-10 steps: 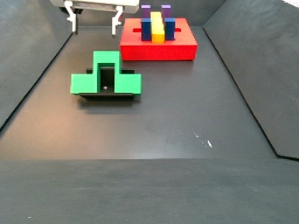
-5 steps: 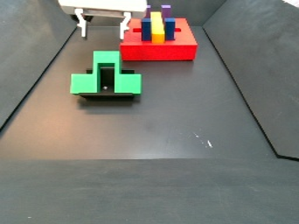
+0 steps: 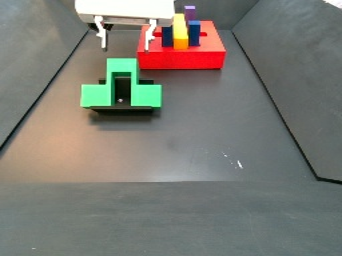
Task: Pick up the green object. Move up. Place the green object on the fixture. Regrasp the green object. Move to above the board. Insert the green object.
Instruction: Regrasp the green object.
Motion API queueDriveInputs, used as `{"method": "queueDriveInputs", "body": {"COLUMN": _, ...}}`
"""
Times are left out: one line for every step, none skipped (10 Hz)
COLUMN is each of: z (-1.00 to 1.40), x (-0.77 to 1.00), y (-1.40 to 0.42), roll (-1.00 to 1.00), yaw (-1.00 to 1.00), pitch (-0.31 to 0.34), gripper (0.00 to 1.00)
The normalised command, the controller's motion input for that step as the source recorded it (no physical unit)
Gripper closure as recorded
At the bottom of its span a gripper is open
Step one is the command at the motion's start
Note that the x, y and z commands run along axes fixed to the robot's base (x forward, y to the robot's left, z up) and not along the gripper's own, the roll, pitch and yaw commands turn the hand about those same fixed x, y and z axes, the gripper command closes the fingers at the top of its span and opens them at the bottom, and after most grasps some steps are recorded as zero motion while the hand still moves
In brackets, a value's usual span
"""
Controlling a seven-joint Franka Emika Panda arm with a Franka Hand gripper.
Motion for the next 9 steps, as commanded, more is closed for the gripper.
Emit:
{"method": "queueDriveInputs", "body": {"z": -0.08, "x": 0.16, "y": 0.0, "roll": 0.05, "yaw": 0.01, "pitch": 0.046, "gripper": 0.0}}
{"method": "queueDriveInputs", "body": {"z": -0.13, "x": 0.2, "y": 0.06, "roll": 0.0, "yaw": 0.0, "pitch": 0.054, "gripper": 0.0}}
{"method": "queueDriveInputs", "body": {"z": -0.16, "x": 0.17, "y": 0.04, "roll": 0.0, "yaw": 0.0, "pitch": 0.02, "gripper": 0.0}}
{"method": "queueDriveInputs", "body": {"z": -0.17, "x": 0.09, "y": 0.0, "roll": 0.03, "yaw": 0.0, "pitch": 0.0, "gripper": 0.0}}
{"method": "queueDriveInputs", "body": {"z": -0.16, "x": 0.08, "y": 0.01, "roll": 0.03, "yaw": 0.0, "pitch": 0.0, "gripper": 0.0}}
{"method": "queueDriveInputs", "body": {"z": -0.19, "x": 0.14, "y": 0.0, "roll": 0.06, "yaw": 0.0, "pitch": 0.0, "gripper": 0.0}}
{"method": "queueDriveInputs", "body": {"z": -0.19, "x": 0.15, "y": 0.01, "roll": 0.04, "yaw": 0.0, "pitch": 0.0, "gripper": 0.0}}
{"method": "queueDriveInputs", "body": {"z": -0.06, "x": 0.2, "y": 0.06, "roll": -0.03, "yaw": 0.0, "pitch": 0.014, "gripper": 0.0}}
{"method": "queueDriveInputs", "body": {"z": -0.09, "x": 0.19, "y": 0.1, "roll": 0.0, "yaw": 0.0, "pitch": 0.009, "gripper": 0.0}}
